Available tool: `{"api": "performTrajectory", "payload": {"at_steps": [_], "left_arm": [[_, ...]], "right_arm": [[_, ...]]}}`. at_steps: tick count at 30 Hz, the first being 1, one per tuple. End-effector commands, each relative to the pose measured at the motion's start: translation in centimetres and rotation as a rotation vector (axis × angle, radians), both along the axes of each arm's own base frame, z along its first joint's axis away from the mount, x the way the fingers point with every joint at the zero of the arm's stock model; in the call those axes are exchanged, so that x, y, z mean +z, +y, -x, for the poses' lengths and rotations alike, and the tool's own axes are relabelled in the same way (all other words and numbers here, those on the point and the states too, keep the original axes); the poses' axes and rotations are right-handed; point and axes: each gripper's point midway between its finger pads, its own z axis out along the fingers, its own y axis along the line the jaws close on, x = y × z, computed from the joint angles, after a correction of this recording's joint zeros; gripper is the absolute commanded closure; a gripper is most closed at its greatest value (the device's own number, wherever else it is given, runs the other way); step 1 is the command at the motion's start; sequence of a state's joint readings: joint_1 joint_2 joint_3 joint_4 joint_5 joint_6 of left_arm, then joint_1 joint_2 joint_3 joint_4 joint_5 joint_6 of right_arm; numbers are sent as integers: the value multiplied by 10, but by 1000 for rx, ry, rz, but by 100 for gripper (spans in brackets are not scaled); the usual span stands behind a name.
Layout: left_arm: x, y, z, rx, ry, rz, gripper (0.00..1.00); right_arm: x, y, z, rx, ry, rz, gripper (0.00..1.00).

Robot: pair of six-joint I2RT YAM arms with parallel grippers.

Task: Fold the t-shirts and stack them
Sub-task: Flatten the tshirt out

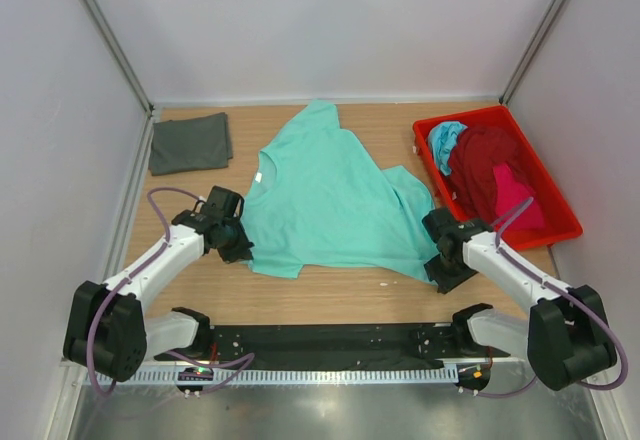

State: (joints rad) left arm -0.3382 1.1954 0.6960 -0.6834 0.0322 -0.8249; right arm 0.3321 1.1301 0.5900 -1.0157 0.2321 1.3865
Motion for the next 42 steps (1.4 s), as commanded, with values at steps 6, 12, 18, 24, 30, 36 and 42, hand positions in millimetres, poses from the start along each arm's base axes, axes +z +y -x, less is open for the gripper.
{"api": "performTrajectory", "payload": {"at_steps": [6,12,18,24,30,36,42], "left_arm": [[6,-6,-6,-30,-41,29,100],[4,-6,-4,-22,-33,32,100],[7,-7,-3,-11,-40,44,100],[28,-4,-7,8,-74,38,100],[127,10,-29,57,-285,1,100],[274,20,-28,94,-585,69,100],[398,29,9,100,-818,181,100]], "right_arm": [[-8,-17,-18,-93,-56,107,58],[-13,-28,-17,-101,-67,164,60],[-21,-32,-27,-49,-118,186,77],[12,-33,-49,42,-210,207,99],[135,-39,-75,153,-430,248,99],[258,-26,-75,274,-776,155,99],[349,-2,-50,357,-1066,-36,99]]}}
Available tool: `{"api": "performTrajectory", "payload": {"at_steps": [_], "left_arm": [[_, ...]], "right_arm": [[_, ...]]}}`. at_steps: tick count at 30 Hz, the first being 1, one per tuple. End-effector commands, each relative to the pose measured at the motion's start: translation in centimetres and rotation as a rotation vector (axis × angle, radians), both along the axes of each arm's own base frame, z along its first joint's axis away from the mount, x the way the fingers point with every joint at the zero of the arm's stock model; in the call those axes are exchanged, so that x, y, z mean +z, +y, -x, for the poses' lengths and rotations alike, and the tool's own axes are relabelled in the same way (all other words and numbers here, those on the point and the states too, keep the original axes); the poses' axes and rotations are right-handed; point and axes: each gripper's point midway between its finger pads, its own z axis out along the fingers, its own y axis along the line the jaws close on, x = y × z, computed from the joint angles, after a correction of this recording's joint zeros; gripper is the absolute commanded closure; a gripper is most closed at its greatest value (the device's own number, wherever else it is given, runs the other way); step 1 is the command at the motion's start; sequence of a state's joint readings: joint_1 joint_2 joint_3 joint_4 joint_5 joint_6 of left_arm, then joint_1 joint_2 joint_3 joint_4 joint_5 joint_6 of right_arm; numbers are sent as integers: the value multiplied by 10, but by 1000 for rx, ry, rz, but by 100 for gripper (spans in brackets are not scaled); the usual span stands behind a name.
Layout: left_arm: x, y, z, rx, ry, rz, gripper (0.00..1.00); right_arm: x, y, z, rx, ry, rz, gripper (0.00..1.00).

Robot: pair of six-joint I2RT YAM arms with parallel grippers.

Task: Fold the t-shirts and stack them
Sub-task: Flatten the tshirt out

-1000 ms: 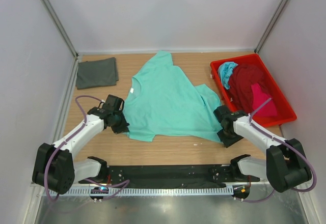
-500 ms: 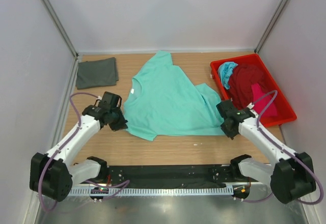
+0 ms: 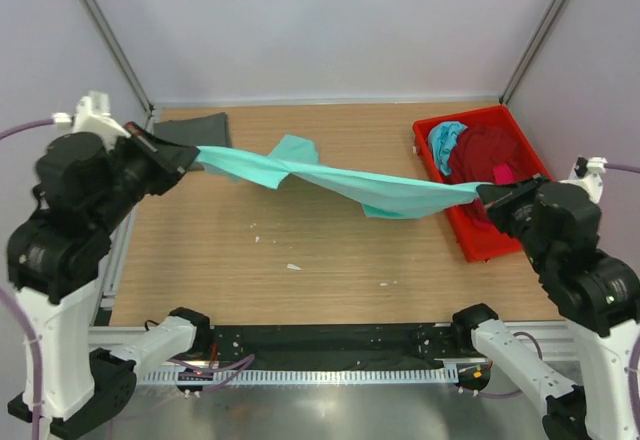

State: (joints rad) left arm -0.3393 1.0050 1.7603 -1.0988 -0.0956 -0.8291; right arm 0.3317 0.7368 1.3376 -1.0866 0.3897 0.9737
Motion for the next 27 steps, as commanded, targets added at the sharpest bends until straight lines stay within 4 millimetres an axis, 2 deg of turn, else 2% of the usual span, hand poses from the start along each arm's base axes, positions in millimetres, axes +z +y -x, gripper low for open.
{"api": "performTrajectory", "payload": {"at_steps": [1,2,3,5,7,9,10,11,12,13,14,15,16,17,18,19,20,21,22,23,24,25,26,27], "left_arm": [[23,9,30,-7,-3,1,100],[43,11,38,-11,-54,27,100],[49,11,40,-15,-65,34,100],[56,11,39,-11,-84,38,100],[54,11,31,-3,-79,18,100],[50,13,10,26,-68,-38,100],[53,14,0,44,-82,-54,100],[54,20,-12,90,-89,-80,100],[50,18,-31,107,-77,-105,100],[47,18,-46,128,-71,-121,100],[58,18,-58,148,-99,-112,100],[45,11,-89,154,-48,-127,100],[61,9,-99,159,-88,-102,100],[63,8,-114,172,-94,-99,100],[48,11,-147,211,-51,-114,100],[67,15,-159,242,-112,-72,100],[69,21,-175,271,-123,-55,100],[72,38,-188,325,-138,-33,100],[80,38,-207,318,-175,9,100],[87,40,-215,316,-191,86,100],[95,54,-221,327,-215,128,100],[115,43,-222,232,-272,187,100],[123,38,-224,180,-285,253,100],[132,47,-223,166,-309,279,100]], "right_arm": [[40,14,19,129,-99,-35,99],[55,15,23,140,-141,-52,99],[62,15,25,142,-161,-60,99],[81,13,25,135,-213,-69,99],[93,14,17,141,-248,-40,99],[95,21,-6,153,-239,-7,99],[101,27,-21,160,-259,2,99],[96,35,-43,175,-232,30,99],[95,41,-59,189,-229,45,99],[105,49,-75,201,-271,42,99],[95,58,-103,209,-237,61,99],[97,63,-118,215,-248,65,99],[107,70,-134,221,-297,64,99],[115,72,-148,217,-320,84,99],[111,78,-175,208,-316,100,99],[129,81,-186,205,-357,113,99],[137,80,-197,187,-375,135,99],[125,85,-222,193,-349,180,99],[136,87,-232,188,-381,185,99],[166,87,-233,181,-448,176,99],[174,92,-242,205,-467,185,99],[162,98,-258,221,-424,201,99],[204,96,-250,219,-509,196,99],[207,97,-248,240,-498,221,99]]}}
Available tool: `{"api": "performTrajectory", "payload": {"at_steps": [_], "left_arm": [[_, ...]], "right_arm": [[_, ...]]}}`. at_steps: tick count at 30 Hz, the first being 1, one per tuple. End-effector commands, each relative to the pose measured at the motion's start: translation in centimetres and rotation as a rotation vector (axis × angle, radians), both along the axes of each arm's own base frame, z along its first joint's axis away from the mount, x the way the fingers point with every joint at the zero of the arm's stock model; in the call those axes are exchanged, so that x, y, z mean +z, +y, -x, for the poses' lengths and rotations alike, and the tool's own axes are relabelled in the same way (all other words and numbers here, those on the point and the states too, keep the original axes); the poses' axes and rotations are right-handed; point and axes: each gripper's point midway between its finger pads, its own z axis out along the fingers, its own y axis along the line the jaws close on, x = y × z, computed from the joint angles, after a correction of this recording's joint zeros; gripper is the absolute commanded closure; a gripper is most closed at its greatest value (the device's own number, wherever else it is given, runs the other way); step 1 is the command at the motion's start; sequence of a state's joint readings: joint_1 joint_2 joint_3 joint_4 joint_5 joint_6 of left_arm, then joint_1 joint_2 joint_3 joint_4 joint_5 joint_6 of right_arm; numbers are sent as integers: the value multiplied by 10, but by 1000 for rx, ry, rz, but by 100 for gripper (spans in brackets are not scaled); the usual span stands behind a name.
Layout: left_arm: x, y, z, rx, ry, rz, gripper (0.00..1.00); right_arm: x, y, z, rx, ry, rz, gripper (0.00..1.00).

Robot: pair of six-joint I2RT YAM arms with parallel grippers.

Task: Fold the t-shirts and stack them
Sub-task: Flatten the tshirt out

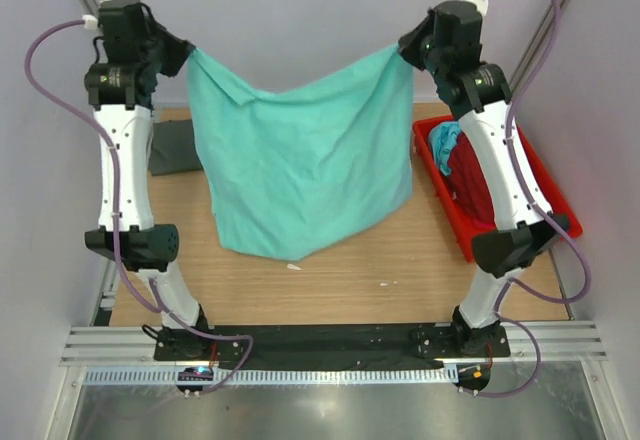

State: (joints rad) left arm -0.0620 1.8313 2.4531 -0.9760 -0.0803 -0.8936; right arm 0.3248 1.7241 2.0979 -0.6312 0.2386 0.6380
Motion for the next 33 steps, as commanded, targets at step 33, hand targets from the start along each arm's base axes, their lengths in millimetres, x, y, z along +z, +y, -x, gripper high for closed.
{"api": "performTrajectory", "payload": {"at_steps": [33], "left_arm": [[-298,27,284,6,539,15,100]], "right_arm": [[-310,-52,254,33,540,-79,99]]}}
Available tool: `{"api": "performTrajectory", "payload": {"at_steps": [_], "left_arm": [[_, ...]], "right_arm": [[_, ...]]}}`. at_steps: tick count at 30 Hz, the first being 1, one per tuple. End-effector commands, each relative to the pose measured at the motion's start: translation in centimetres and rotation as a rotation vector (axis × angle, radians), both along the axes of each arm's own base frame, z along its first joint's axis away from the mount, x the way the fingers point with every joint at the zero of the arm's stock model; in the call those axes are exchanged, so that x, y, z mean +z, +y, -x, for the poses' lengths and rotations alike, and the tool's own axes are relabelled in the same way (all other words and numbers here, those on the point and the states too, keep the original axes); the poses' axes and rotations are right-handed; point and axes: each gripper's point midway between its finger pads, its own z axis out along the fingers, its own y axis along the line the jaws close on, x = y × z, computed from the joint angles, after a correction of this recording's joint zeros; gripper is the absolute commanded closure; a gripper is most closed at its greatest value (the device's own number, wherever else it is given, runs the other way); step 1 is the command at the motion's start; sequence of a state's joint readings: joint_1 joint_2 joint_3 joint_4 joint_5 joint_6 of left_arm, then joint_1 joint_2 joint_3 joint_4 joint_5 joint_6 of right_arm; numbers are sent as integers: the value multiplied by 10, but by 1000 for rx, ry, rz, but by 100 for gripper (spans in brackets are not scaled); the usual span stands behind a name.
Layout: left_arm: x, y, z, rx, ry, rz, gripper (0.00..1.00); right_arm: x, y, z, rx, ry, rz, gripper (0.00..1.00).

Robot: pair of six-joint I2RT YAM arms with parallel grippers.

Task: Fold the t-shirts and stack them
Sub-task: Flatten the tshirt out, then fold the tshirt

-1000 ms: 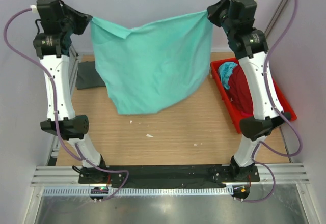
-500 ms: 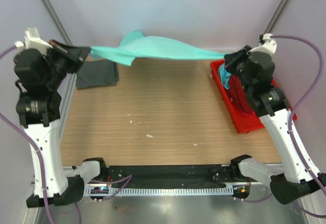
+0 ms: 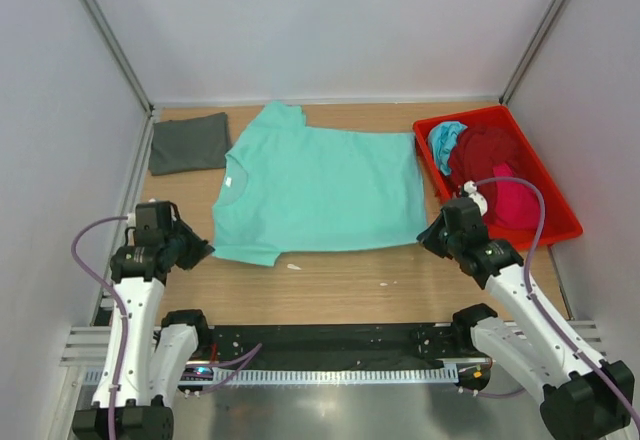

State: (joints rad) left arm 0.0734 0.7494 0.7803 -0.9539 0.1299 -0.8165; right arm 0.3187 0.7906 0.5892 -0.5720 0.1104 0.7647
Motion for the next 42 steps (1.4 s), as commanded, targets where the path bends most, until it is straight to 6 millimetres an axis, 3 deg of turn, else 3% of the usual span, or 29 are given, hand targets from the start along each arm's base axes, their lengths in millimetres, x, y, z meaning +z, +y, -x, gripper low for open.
{"api": "performTrajectory", "payload": {"at_steps": [1,6,11,15,22,23,26,28,32,35,36,42], "left_arm": [[-3,19,6,90,-11,-77,100],[-4,26,15,145,10,-96,100],[-7,25,12,179,9,-67,100],[0,16,-12,148,-43,-12,100],[4,16,-58,67,-60,-36,100],[-3,11,-67,28,-30,-21,100],[3,12,-88,-35,-22,-50,100],[-5,12,-100,-70,10,-58,100],[9,7,-131,-155,-42,-57,100],[9,5,-144,-205,-29,-64,100],[0,5,-148,-218,4,-56,100],[-19,17,-151,-221,99,-122,100]], "right_arm": [[-8,5,10,-35,50,-69,99],[-22,-7,38,-136,168,-78,99],[-21,-9,49,-171,169,-110,99],[-16,-9,36,-173,114,-108,99],[-30,-15,15,-178,131,-10,99],[-33,-15,12,-168,143,6,99],[-34,-13,1,-152,130,21,99],[-32,-14,-4,-153,124,39,99],[-35,-20,-8,-158,131,88,99],[-37,-22,-11,-160,132,105,99],[-37,-22,-12,-161,132,106,99],[-33,-19,-25,-161,103,105,99]]}}
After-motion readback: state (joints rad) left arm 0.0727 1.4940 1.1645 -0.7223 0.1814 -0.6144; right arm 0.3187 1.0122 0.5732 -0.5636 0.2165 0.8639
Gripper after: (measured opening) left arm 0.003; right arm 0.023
